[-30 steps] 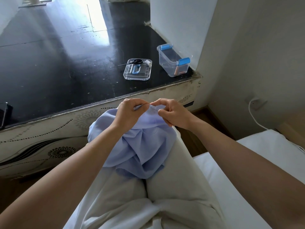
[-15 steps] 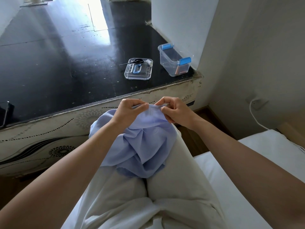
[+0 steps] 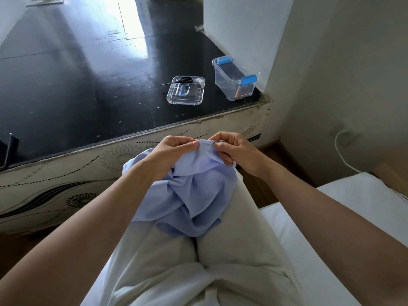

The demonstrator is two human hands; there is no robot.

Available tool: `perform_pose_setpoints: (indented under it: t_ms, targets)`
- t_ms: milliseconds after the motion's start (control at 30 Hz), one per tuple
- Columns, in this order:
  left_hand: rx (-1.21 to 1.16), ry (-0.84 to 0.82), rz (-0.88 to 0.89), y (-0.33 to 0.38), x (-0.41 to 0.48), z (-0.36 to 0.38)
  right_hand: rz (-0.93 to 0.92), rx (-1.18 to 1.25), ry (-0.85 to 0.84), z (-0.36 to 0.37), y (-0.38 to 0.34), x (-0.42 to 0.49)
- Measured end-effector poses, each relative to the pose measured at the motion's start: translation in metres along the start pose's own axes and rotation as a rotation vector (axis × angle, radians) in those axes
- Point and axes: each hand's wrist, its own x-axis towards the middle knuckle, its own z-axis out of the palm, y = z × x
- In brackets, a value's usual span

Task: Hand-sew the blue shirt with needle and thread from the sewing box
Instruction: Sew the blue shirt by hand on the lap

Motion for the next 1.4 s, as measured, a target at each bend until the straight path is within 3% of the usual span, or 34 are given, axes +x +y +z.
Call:
perform_pose_setpoints:
  t_ms: [633,1067,1167,1300,1400]
  targets:
    - [-0.028,-0.009,0.010,0.005,-0.001,0.011,-0.007,0.007,0.001,0.006,-0.006,0.005]
    - [-0.063,0.088,-0.035,0.007,-0.002,0.018,0.052,0.091,-0.012,0.007,-0.006,0.007]
    - [-0.034,0.146,-0.045,0.012,-0.003,0.022,-0.010,-0.025,0.089,0.009,-0.001,0.009]
    - [0.012,0.246,-0.069,0.015,0.000,0.026,-0.242,-0.274,0.355,0.011,0.005,0.012]
    - [0.049,0.237,-0.078,0.015,0.000,0.027,-0.328,-0.311,0.357,0.012,0.000,0.013]
